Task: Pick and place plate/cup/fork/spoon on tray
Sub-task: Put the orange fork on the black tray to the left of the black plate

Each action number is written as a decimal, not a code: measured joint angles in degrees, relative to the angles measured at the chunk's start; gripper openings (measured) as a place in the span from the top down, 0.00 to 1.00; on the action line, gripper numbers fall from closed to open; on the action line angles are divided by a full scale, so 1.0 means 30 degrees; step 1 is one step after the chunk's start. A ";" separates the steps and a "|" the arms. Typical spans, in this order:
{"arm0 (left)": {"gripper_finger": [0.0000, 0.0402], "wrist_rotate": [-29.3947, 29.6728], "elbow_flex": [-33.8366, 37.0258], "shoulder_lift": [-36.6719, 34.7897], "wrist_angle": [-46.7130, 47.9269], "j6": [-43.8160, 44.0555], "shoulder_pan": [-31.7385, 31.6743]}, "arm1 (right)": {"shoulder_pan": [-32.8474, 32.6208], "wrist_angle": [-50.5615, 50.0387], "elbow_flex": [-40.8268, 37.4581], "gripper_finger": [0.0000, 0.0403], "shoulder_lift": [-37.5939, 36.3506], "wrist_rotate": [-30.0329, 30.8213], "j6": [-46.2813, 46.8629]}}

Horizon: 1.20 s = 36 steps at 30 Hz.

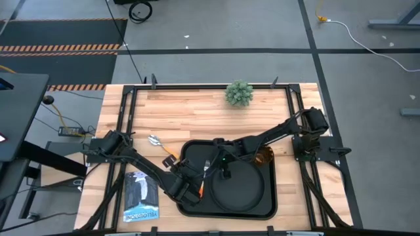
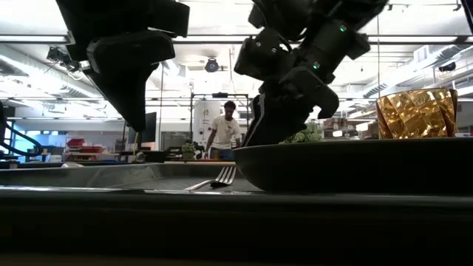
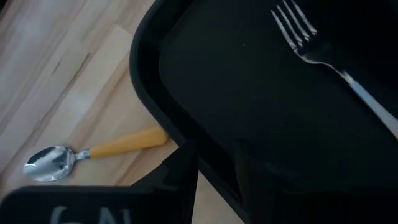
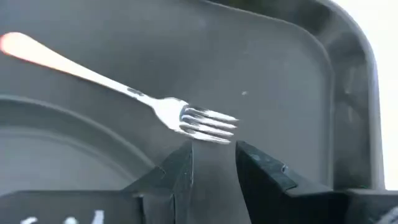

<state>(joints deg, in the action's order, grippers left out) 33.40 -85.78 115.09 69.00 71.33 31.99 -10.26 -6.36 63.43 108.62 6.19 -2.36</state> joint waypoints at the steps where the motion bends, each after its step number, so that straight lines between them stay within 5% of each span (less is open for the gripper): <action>1: 0.72 -0.0006 0.0000 0.0000 -0.0081 0.0000 0.0000 | 0.0000 -0.0131 0.0302 0.68 0.0112 0.0033 -0.0083; 11: 0.72 -0.0130 -0.0141 0.0000 0.0649 0.0937 0.0060 | 0.0124 -0.1031 0.0702 0.68 0.0020 0.0069 -0.0503; 25: 0.72 -0.0145 -0.0359 -0.0056 0.6929 0.2905 0.0935 | 0.0109 -0.0573 0.0465 0.68 0.0027 0.0469 -0.3062; 36: 0.84 0.2648 0.0721 -0.2526 0.7043 0.4141 0.2502 | 0.0342 0.1066 0.0121 0.68 0.0698 -0.0415 -0.4983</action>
<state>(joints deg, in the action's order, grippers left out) 41.34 -83.61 107.51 90.13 83.75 39.49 -9.23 -3.17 63.79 110.72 4.94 -17.31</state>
